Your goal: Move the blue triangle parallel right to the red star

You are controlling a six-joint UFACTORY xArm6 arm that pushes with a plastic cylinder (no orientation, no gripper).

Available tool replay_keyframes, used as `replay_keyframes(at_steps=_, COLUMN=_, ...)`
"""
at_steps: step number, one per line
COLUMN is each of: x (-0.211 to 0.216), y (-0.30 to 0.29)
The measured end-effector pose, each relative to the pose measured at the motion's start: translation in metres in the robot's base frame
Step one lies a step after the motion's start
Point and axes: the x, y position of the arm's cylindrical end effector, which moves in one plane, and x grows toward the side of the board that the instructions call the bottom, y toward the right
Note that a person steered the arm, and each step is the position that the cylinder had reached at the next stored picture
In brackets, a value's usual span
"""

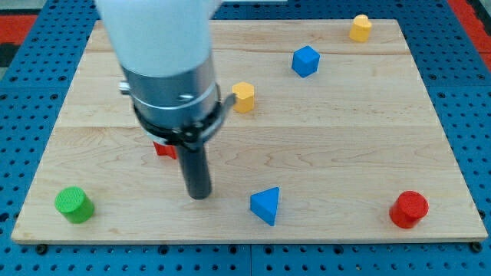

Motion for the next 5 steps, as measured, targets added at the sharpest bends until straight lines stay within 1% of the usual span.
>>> replay_keyframes(at_steps=1, x=0.018, y=0.026)
replay_keyframes(at_steps=2, x=0.045, y=0.026)
replay_keyframes(at_steps=3, x=0.054, y=0.047)
replay_keyframes(at_steps=5, x=0.045, y=0.058)
